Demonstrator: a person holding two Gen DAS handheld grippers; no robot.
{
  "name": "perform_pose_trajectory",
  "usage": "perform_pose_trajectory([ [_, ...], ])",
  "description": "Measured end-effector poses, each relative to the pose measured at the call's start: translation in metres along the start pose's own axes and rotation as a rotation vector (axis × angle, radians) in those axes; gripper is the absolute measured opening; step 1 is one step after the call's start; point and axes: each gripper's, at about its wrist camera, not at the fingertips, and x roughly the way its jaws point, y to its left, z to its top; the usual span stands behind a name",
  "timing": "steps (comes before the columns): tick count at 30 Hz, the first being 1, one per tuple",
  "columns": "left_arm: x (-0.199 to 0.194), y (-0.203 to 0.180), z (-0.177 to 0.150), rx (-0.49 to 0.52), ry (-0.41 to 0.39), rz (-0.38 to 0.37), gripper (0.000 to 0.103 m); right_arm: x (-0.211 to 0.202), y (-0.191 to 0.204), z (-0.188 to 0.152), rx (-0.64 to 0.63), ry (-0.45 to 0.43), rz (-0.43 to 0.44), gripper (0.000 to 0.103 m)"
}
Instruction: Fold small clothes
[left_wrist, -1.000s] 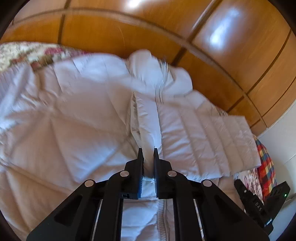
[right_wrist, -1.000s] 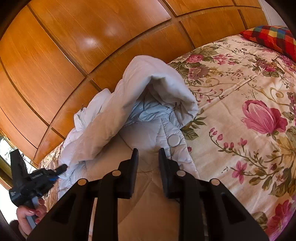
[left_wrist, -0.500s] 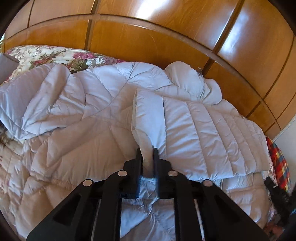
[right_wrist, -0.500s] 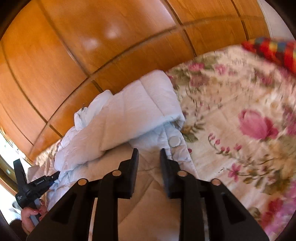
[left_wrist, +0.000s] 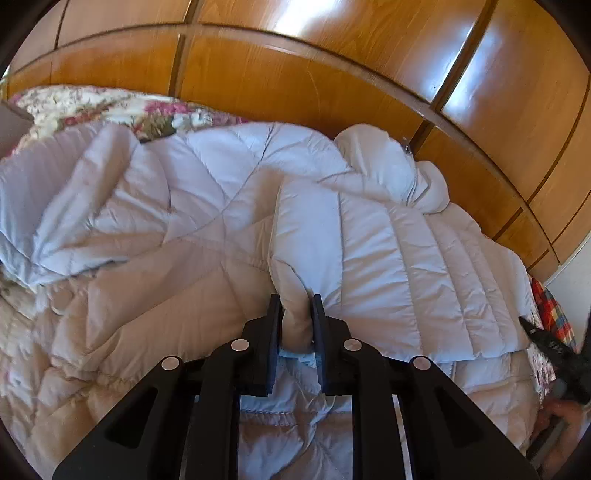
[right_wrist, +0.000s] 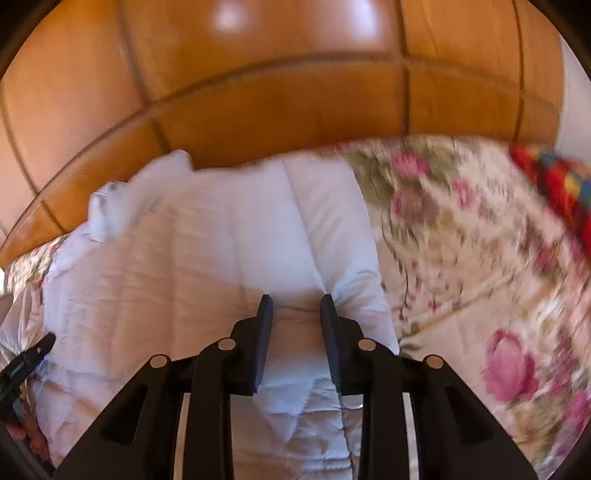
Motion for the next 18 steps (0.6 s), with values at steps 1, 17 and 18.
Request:
perform_pose_trajectory([
  [1, 0.001, 0.0, -0.001, 0.0, -0.001, -0.001, 0.016, 0.003, -0.002, -0.002, 0.009, -0.006, 0.006, 0.025],
  [17, -0.098, 0.043, 0.002, -0.09, -0.223, 0.024, 0.07, -0.059, 0.042, -0.014, -0.168, -0.172, -0.018, 0.067],
  [18, -0.109, 0.053, 0.004, -0.092, -0.256, 0.082, 0.07, -0.064, 0.047, -0.018, -0.176, -0.161, -0.001, 0.067],
])
